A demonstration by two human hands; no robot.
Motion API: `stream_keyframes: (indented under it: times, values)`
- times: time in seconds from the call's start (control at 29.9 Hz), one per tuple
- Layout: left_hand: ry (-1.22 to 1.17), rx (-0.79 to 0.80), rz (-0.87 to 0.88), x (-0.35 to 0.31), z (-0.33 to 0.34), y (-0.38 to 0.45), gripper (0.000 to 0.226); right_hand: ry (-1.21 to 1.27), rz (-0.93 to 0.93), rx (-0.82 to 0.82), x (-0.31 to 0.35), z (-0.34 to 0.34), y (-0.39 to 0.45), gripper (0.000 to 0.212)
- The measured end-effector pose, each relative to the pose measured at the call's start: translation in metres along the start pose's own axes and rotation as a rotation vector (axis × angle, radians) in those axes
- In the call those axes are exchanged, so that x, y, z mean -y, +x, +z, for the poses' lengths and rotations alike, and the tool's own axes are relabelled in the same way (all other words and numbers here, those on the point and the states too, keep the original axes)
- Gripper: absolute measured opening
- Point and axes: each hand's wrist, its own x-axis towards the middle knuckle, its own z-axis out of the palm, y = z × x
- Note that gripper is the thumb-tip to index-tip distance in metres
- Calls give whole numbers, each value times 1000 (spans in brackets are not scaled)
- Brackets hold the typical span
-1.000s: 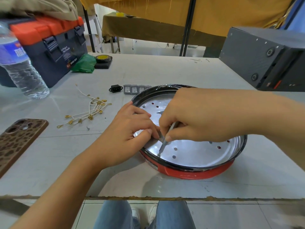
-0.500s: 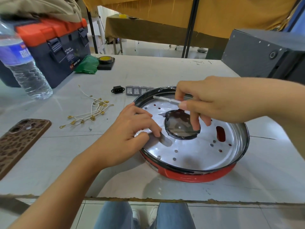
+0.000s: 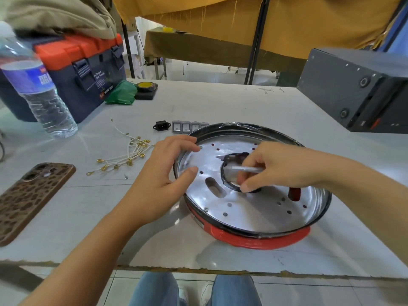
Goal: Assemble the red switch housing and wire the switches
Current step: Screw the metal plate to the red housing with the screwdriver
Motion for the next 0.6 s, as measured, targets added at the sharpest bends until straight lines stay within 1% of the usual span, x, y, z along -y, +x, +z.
stream_keyframes:
  times: [0.07, 0.1, 0.17, 0.27, 0.33, 0.43, 0.5, 0.6]
  values:
    - [-26, -38, -31, 2, -2, -2, 29, -8, 30, 82, 1, 2, 1, 12]
    - [-43, -54, -45, 4, -5, -4, 30, -3, 36, 97, 2, 3, 3, 13]
    - [-38, -99, -56, 10, -11, -7, 28, 6, 56, 102, 2, 3, 4, 15]
    - [35, -154, -111, 24, -30, -10, 21, 31, 106, 102, 3, 3, 6, 14]
    - [157, -144, -159, 35, -45, -13, 22, 71, 131, 94, 3, 4, 7, 13]
    - [328, -80, -245, 49, -64, -17, 20, 118, 158, 63, 4, 8, 9, 17]
    - [389, -45, -299, 55, -72, -21, 21, 126, 175, 23, 6, 11, 11, 20]
    - [406, -32, -337, 61, -76, -24, 21, 166, 181, -18, 11, 17, 16, 24]
